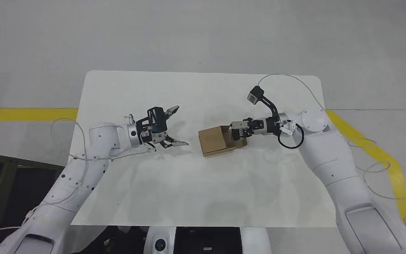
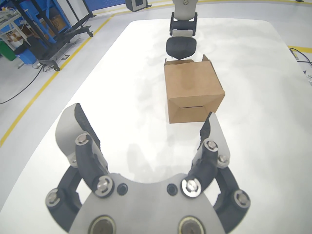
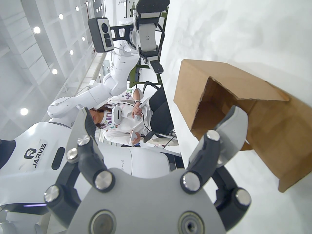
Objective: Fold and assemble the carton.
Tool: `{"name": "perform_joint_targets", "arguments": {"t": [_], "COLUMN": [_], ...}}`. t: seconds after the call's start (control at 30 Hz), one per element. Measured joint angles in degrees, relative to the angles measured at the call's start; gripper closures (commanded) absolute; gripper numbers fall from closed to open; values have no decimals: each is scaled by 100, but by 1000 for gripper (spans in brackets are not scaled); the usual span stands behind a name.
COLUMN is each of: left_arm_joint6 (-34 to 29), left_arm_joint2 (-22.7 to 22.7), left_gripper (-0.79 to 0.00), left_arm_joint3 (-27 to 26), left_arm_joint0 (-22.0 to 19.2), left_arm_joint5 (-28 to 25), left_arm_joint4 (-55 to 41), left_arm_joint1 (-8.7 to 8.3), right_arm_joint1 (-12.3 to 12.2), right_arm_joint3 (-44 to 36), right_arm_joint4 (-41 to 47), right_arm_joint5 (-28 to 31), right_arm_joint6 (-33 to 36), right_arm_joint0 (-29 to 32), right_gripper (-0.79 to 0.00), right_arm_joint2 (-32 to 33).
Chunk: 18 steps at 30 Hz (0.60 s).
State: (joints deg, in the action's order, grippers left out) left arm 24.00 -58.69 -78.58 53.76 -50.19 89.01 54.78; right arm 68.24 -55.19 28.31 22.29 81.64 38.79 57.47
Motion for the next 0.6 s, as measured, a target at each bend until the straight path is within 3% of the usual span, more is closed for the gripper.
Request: {"name": "perform_joint_targets", "arguments": {"t": [0.4,0.6], "left_arm_joint6": [41,-281], "left_arm_joint2": [47,-113], "left_gripper": [-785,-785], "left_arm_joint3": [16,-213], "left_arm_joint0": [-24,135], "left_arm_joint5": [-18,78], "left_arm_joint4": [83,360], "left_arm_joint1": [7,-60], "right_arm_joint1": [0,-32], "right_arm_joint3": [0,-289], "right_arm_joint4": [0,-109], "right_arm_joint5": [0,-84], "right_arm_joint6": [0,-260], "right_arm_joint0": [0,172], "right_gripper": [-785,-785], "right_arm_joint2": [0,51]}}
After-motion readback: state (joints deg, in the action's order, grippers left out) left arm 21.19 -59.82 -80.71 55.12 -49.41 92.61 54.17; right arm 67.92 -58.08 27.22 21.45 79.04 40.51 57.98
